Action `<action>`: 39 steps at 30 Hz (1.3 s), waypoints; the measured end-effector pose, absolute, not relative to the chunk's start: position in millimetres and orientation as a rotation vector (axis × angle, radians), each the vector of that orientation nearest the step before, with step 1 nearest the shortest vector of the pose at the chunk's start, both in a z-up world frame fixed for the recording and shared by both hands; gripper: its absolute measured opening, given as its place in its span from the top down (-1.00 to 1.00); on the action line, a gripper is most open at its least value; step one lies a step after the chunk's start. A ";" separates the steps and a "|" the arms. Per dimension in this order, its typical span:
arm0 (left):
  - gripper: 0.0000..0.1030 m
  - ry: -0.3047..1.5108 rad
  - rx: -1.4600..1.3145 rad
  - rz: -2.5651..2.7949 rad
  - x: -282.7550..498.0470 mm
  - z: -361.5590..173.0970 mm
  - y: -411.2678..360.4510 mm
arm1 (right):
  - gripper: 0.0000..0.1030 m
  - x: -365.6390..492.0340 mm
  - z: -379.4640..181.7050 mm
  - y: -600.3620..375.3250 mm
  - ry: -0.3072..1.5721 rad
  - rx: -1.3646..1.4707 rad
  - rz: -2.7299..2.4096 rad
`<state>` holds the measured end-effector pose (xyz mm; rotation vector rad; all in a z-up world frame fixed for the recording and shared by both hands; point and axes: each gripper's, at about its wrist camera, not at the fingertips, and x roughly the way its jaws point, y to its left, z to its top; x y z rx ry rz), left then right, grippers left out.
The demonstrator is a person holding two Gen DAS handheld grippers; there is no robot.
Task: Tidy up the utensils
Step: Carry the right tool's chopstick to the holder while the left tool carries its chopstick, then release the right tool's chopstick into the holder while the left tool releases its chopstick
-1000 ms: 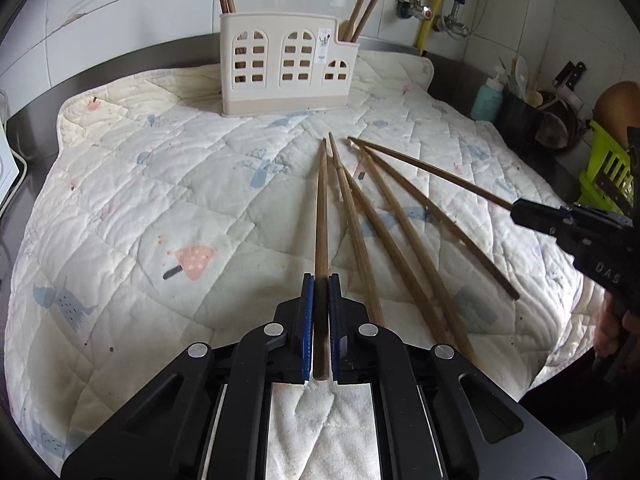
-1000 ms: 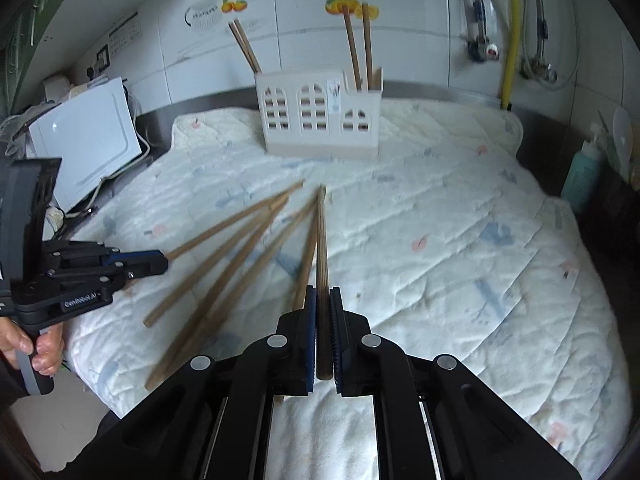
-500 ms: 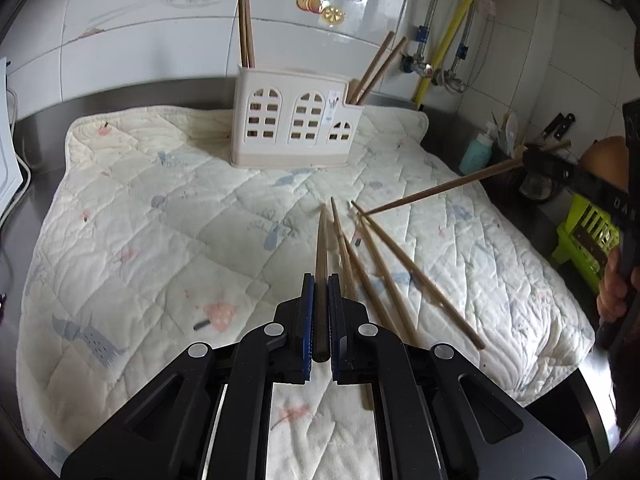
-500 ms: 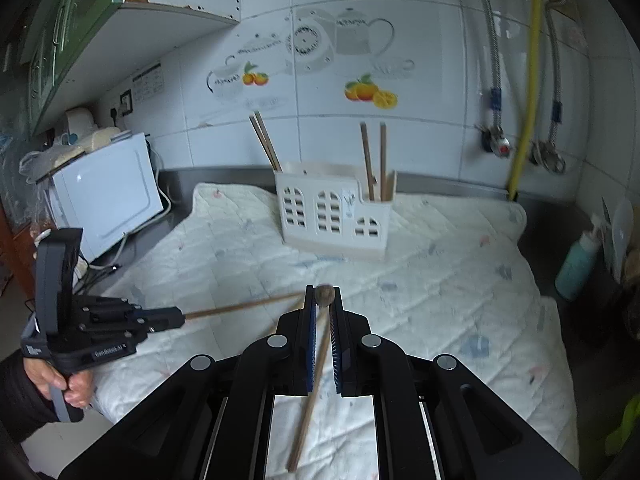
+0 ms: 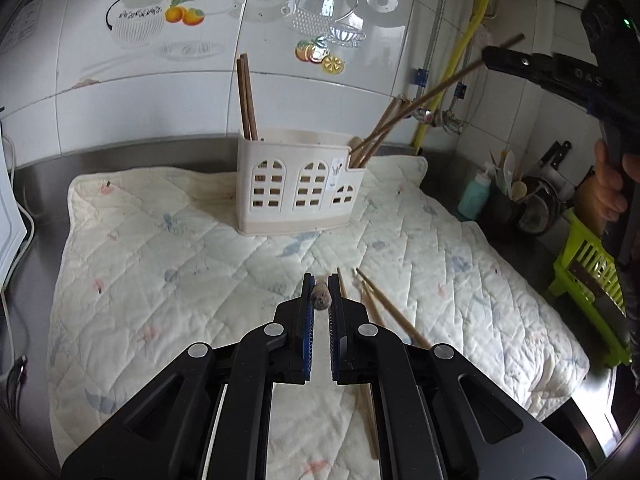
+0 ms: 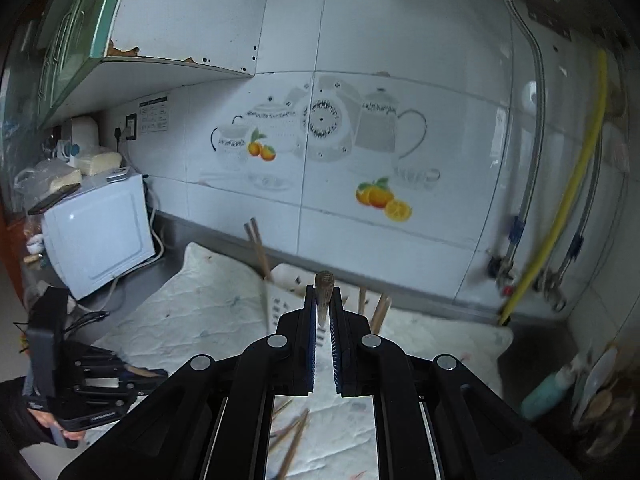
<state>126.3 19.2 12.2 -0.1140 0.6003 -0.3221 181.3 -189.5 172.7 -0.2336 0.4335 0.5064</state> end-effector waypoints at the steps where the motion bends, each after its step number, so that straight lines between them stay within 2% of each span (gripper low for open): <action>1: 0.91 0.598 -0.110 -0.320 129.0 14.9 18.9 | 0.88 186.3 176.0 -186.4 0.435 -0.241 0.505; 11: 0.91 0.534 -0.077 -0.335 150.9 57.1 15.0 | 0.88 235.8 163.1 -173.2 0.476 -0.338 0.399; 20: 0.91 0.428 -0.042 -0.348 179.7 121.5 2.8 | 0.88 276.4 148.1 -176.8 0.593 -0.322 0.419; 30: 0.91 0.245 -0.031 -0.244 234.8 188.6 -2.4 | 0.87 313.7 126.9 -170.7 0.706 -0.355 0.441; 36: 0.91 0.200 -0.068 -0.160 276.8 190.4 3.7 | 0.87 316.4 121.4 -172.7 0.697 -0.358 0.453; 39: 0.91 0.234 -0.095 -0.141 300.0 179.5 9.2 | 0.86 318.1 120.3 -176.6 0.691 -0.348 0.460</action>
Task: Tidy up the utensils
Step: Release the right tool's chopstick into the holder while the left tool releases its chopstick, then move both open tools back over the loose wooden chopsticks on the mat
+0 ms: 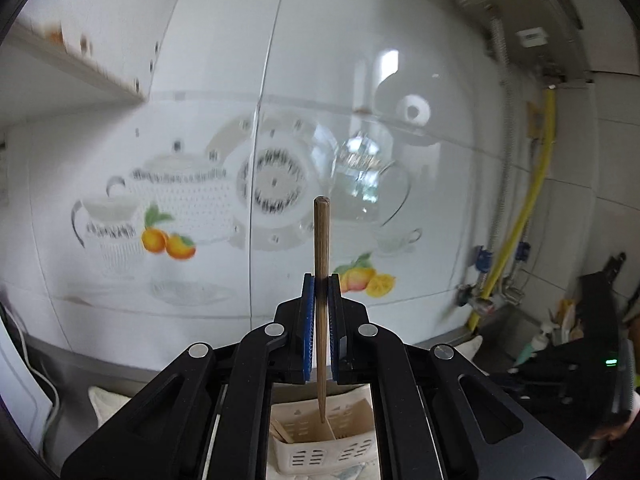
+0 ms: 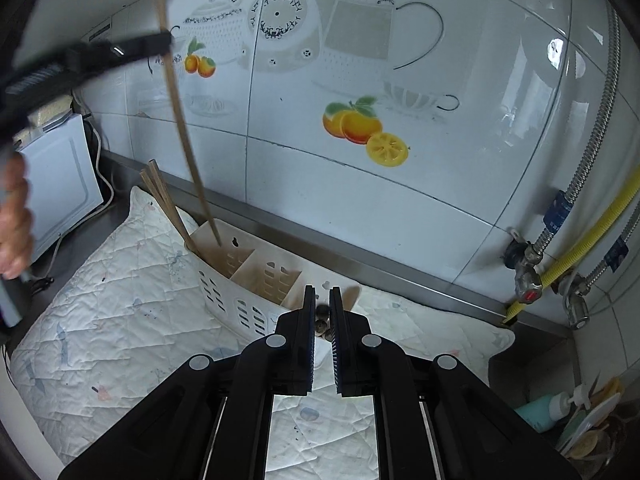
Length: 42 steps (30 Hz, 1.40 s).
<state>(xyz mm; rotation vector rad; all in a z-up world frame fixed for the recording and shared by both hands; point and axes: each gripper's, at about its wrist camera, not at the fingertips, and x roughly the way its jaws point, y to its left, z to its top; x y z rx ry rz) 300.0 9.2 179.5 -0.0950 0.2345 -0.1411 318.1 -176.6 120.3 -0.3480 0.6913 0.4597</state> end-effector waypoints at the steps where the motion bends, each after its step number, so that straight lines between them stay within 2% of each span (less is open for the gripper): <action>1: 0.91 0.247 -0.101 -0.133 305.7 174.3 10.4 | 0.86 318.5 120.2 -178.0 0.688 -0.346 0.461; 4: 0.91 0.297 -0.102 -0.122 319.6 156.8 11.8 | 0.85 318.0 121.7 -180.8 0.675 -0.334 0.468; 7: 0.90 0.338 -0.091 -0.126 325.3 143.7 10.3 | 0.76 314.6 126.9 -182.8 0.652 -0.311 0.477; 10: 0.89 0.364 -0.080 -0.121 328.3 137.5 8.1 | 0.56 308.3 133.5 -184.8 0.627 -0.297 0.478; 14: 0.84 0.364 -0.065 -0.122 325.9 137.9 5.0 | 0.50 288.5 146.9 -189.3 0.573 -0.289 0.468; 16: 0.77 0.360 -0.065 -0.128 320.7 141.1 3.7 | 0.40 276.4 153.2 -192.6 0.551 -0.282 0.472; 23: 0.67 0.341 -0.057 -0.132 267.9 151.9 6.5 | 0.38 208.1 155.1 -207.2 0.480 -0.229 0.497; 25: 0.57 0.358 -0.061 -0.135 249.0 149.5 8.2 | 0.38 184.6 141.8 -208.9 0.488 -0.222 0.506; 31: 0.55 0.396 -0.040 -0.168 179.8 123.0 7.7 | 0.40 128.3 79.0 -210.9 0.562 -0.224 0.494; 37: 0.55 0.494 -0.048 -0.218 118.0 66.4 0.5 | 0.50 87.4 -0.9 -217.3 0.697 -0.158 0.478; 42: 0.55 0.565 -0.046 -0.243 83.2 19.3 -8.8 | 0.52 67.9 -44.6 -217.9 0.749 -0.147 0.423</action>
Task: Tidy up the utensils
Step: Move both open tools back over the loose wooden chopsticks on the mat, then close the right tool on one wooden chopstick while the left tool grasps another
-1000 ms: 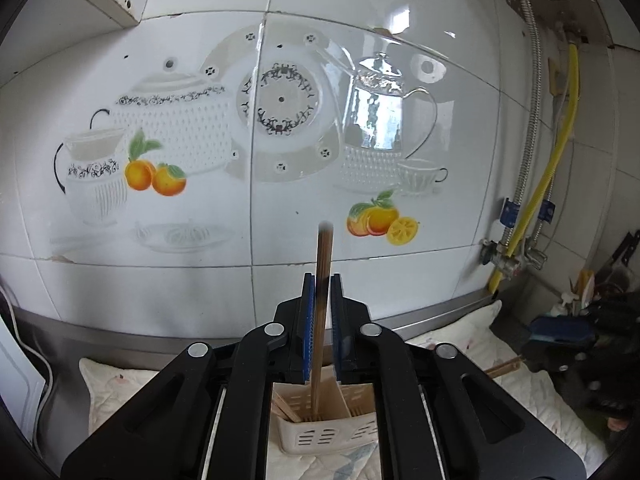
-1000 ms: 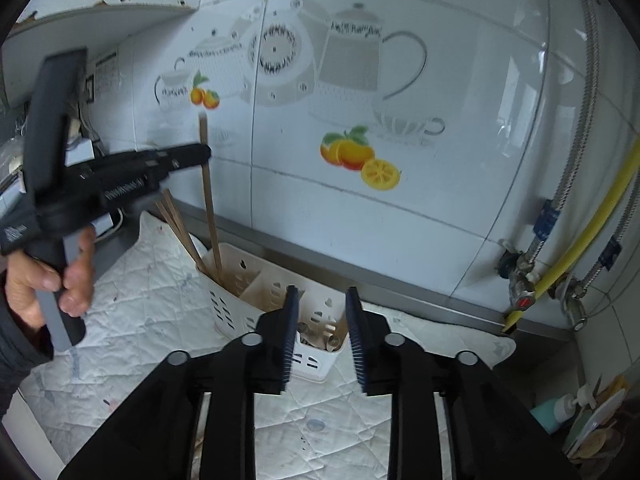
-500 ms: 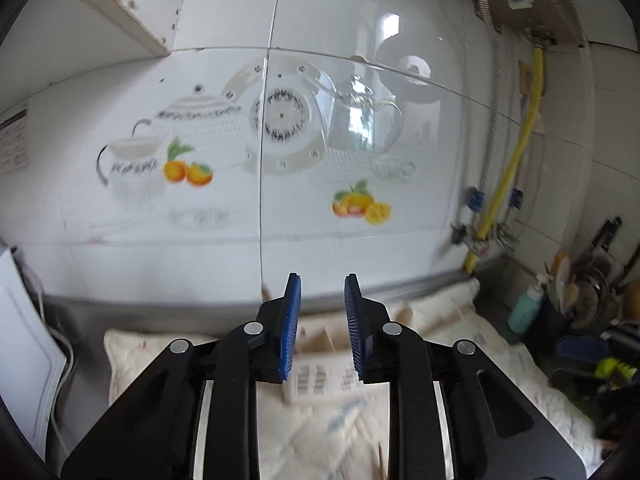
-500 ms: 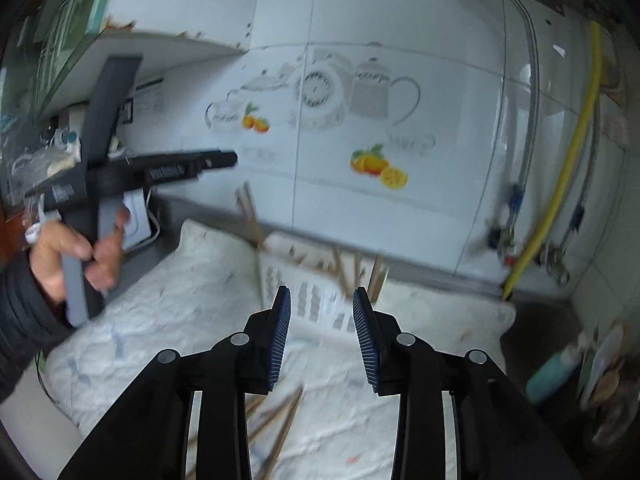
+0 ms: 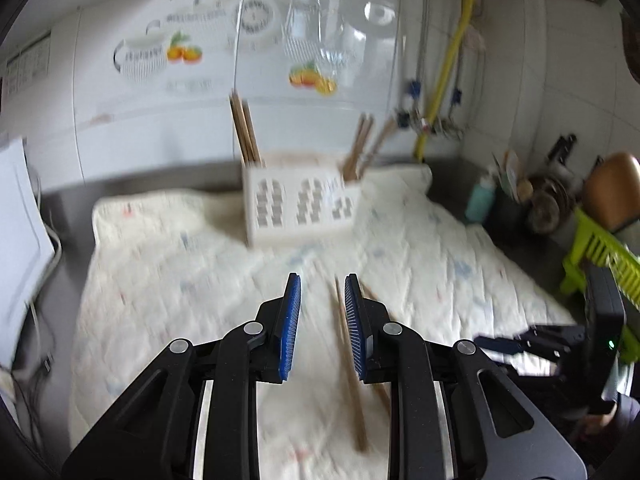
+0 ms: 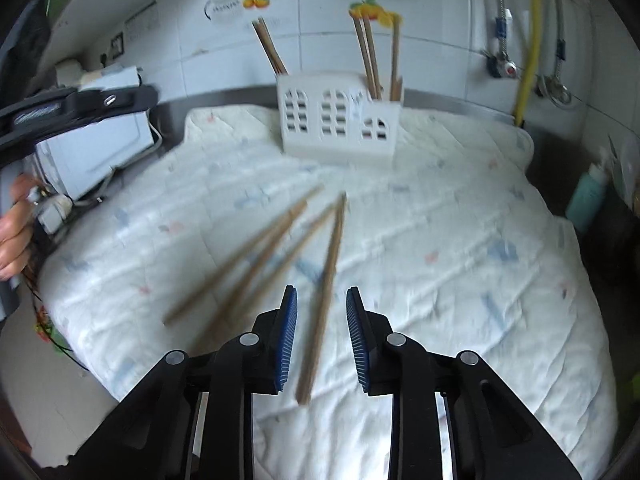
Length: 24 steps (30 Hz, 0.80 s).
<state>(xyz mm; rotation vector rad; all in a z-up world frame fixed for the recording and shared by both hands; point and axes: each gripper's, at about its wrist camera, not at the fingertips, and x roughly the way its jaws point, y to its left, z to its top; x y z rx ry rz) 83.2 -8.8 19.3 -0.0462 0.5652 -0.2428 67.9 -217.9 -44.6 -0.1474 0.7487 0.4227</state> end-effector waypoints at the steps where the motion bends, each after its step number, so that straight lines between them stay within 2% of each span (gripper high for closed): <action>1: 0.55 0.579 -0.046 -0.244 80.3 12.5 -10.8 | 0.54 66.0 -50.0 -217.5 0.758 -0.145 0.417; 2: 0.55 0.609 -0.055 -0.256 76.1 0.3 -12.8 | 0.58 64.7 -53.2 -218.3 0.762 -0.139 0.414; 13: 0.55 0.765 -0.060 -0.289 67.4 -71.0 -33.3 | 0.59 64.0 -71.4 -224.7 0.803 -0.068 0.410; 17: 0.56 0.800 -0.063 -0.298 73.6 -84.1 -36.4 | 0.61 66.1 -75.8 -223.0 0.817 -0.058 0.408; 20: 0.56 0.811 -0.069 -0.304 77.9 -89.6 -37.7 | 0.72 68.2 -78.5 -220.9 0.826 -0.055 0.412; 24: 0.57 0.821 -0.067 -0.307 82.6 -95.3 -39.1 | 0.73 70.1 -83.1 -218.9 0.835 -0.068 0.412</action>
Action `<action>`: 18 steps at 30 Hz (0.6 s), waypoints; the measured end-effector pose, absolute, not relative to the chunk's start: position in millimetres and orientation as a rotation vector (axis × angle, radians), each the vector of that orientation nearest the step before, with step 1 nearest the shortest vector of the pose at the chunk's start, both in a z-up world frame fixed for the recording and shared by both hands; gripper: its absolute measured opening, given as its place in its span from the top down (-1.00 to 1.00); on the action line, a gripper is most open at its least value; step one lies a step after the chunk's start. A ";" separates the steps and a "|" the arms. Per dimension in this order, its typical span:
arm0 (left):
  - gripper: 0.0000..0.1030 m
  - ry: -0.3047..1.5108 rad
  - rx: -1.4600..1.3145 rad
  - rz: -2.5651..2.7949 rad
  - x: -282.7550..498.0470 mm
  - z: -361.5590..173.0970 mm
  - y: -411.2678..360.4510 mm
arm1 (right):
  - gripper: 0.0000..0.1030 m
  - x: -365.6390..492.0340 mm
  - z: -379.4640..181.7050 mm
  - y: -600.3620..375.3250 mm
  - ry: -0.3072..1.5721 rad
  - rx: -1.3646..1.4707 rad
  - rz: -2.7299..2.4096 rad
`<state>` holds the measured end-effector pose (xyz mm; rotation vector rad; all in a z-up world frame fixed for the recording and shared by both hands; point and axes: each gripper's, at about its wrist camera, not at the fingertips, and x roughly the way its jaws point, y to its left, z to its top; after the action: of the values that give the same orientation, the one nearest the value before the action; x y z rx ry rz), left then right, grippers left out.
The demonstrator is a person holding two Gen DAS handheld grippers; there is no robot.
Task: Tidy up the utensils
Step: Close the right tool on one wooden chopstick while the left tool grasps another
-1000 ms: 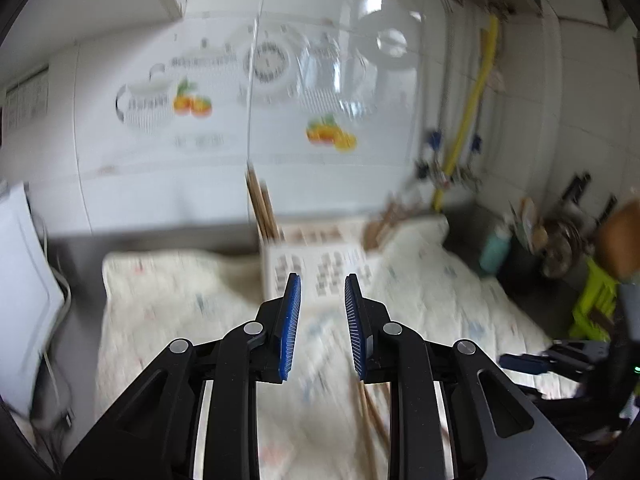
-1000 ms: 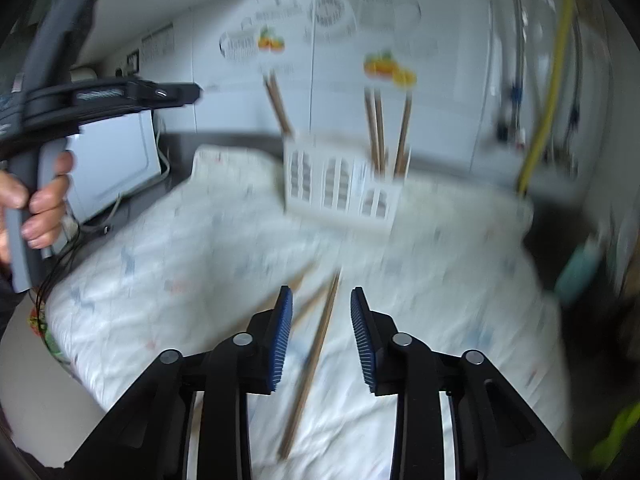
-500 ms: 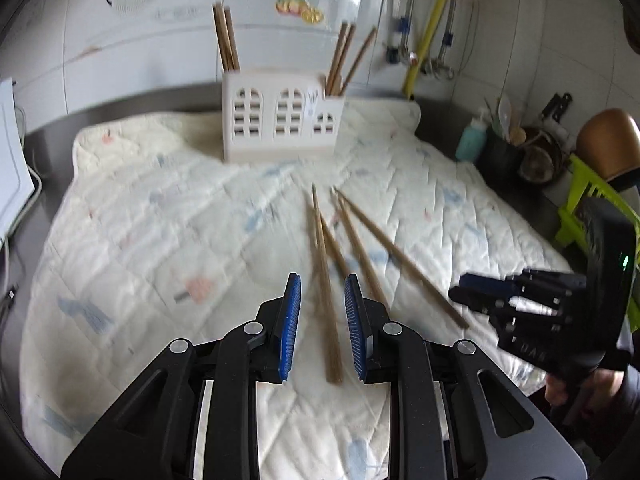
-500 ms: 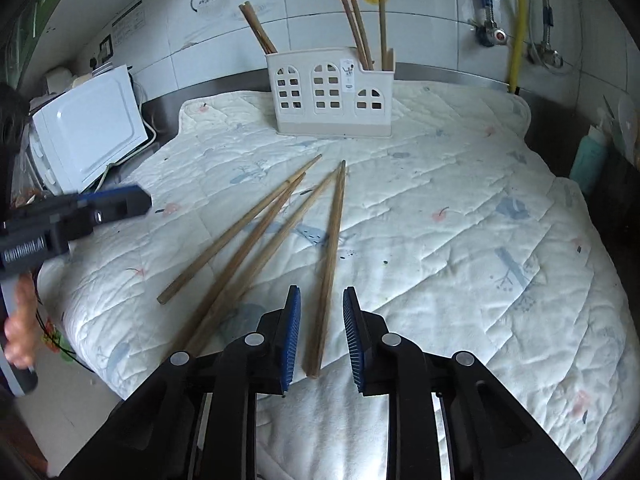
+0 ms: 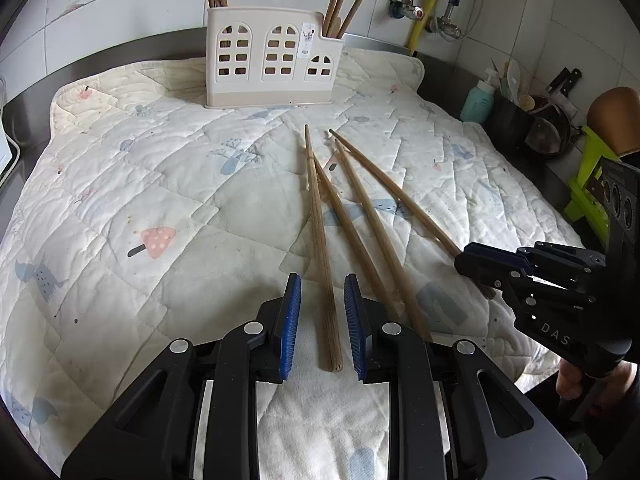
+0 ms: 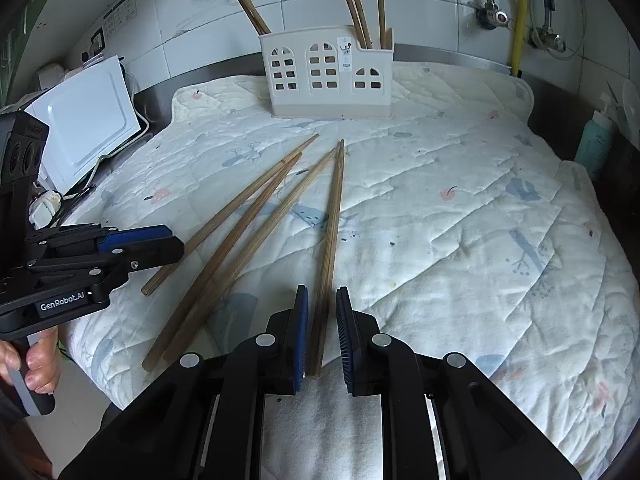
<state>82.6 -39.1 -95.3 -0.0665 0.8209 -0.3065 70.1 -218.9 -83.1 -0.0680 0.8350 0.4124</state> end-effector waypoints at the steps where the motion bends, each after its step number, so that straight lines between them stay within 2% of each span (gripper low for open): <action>1: 0.57 0.821 -0.066 -0.307 83.1 -95.9 -39.5 | 0.73 70.6 -84.1 -219.3 0.836 -0.065 0.413; 10: 0.58 0.822 -0.059 -0.314 90.5 -104.0 -45.7 | 0.73 70.5 -87.0 -220.0 0.824 -0.059 0.408; 15: 0.73 0.806 -0.047 -0.302 90.6 -105.5 -45.3 | 0.75 68.6 -88.5 -217.8 0.806 -0.069 0.397; 18: 0.84 0.796 -0.030 -0.283 89.2 -105.4 -46.3 | 0.84 69.2 -88.9 -217.8 0.800 -0.064 0.386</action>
<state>89.2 -46.3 -105.4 -0.0298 0.7959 -0.2828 69.2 -217.8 -88.9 -0.0643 0.8001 0.3858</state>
